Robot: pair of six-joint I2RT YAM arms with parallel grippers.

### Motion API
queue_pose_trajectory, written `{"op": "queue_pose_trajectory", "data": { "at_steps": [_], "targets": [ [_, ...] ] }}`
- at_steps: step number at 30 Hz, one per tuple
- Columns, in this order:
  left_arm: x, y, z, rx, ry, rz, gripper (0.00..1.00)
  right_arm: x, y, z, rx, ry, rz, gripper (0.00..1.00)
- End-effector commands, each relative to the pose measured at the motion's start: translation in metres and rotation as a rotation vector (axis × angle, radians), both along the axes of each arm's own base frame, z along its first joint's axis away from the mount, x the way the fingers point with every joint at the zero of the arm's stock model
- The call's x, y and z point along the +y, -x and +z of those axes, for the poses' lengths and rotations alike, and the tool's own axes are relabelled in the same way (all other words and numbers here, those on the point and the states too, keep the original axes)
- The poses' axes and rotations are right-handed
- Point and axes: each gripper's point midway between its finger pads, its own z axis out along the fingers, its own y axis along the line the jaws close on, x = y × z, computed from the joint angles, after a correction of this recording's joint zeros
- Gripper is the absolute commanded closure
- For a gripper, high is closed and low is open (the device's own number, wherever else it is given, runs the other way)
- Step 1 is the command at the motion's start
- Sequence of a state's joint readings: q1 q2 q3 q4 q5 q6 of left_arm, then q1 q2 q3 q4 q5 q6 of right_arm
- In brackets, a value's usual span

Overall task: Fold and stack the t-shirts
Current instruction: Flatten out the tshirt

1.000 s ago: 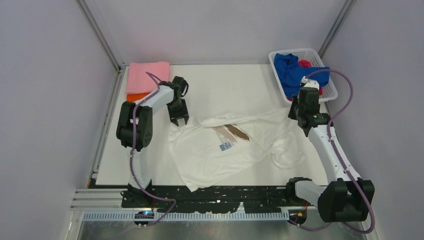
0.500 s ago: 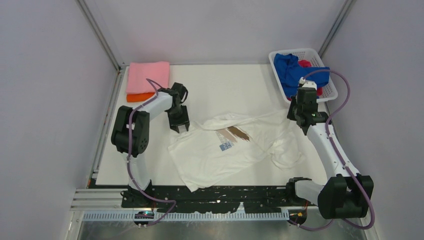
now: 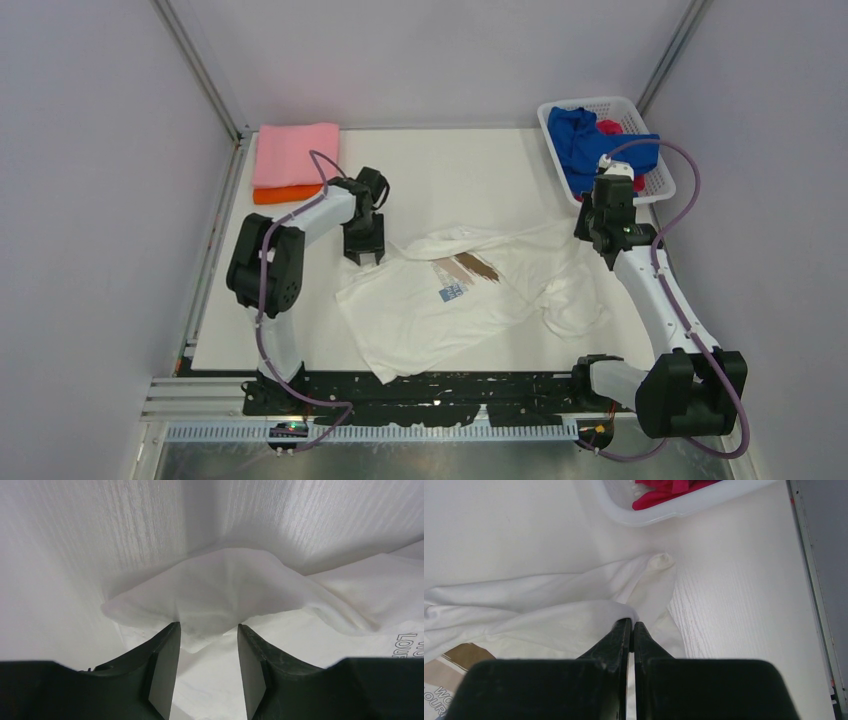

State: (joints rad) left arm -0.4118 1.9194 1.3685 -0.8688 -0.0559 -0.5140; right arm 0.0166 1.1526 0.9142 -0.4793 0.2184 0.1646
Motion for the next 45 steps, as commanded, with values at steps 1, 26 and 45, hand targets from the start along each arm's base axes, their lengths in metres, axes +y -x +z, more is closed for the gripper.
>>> {"op": "queue_pose_trajectory", "data": {
  "at_steps": [1,26,45],
  "targets": [
    [-0.005,-0.016,0.032,-0.107,0.033,-0.030,0.52,-0.004,-0.007,0.013,-0.050,0.004,-0.027,0.95],
    [0.011,0.008,-0.009,0.022,-0.082,-0.051,0.61,-0.006,-0.007,0.012,-0.043,0.013,-0.032,0.95],
    [0.032,-0.022,0.063,-0.181,-0.136,0.030,1.00,-0.014,-0.005,0.017,-0.055,0.044,-0.070,0.95]
  ]
}}
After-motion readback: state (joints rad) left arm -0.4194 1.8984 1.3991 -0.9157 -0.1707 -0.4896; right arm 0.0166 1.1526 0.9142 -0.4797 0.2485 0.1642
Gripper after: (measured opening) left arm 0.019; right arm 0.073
